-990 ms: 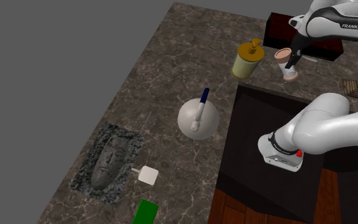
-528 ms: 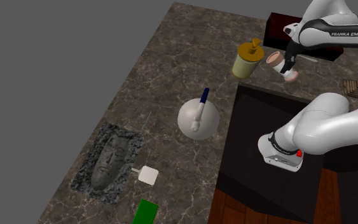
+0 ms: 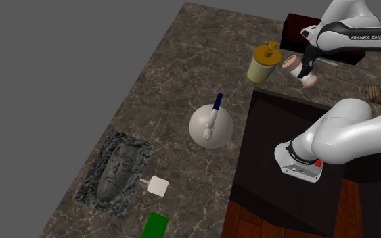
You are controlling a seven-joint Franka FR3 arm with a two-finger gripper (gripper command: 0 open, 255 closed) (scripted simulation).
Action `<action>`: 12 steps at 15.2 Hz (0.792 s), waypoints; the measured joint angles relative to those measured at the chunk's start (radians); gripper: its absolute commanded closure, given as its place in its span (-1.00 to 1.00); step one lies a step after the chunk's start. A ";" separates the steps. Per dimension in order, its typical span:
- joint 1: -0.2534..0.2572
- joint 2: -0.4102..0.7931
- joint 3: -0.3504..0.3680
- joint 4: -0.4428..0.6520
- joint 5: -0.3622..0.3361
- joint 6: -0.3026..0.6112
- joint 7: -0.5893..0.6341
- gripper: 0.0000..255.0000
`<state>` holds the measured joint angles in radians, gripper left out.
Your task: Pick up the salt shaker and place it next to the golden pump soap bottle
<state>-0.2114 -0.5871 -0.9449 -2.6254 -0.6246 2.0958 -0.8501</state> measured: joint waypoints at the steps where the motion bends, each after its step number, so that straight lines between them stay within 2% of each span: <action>1: 0.000 0.002 -0.002 0.000 0.000 -0.001 -0.001 -1.00; 6: -0.001 0.003 -0.004 -0.002 -0.001 -0.002 -0.001 -1.00; 12: -0.012 -0.057 0.077 0.073 0.040 -0.140 -0.006 -1.00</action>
<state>-0.2234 -0.6444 -0.8679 -2.5529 -0.5845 1.9556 -0.8561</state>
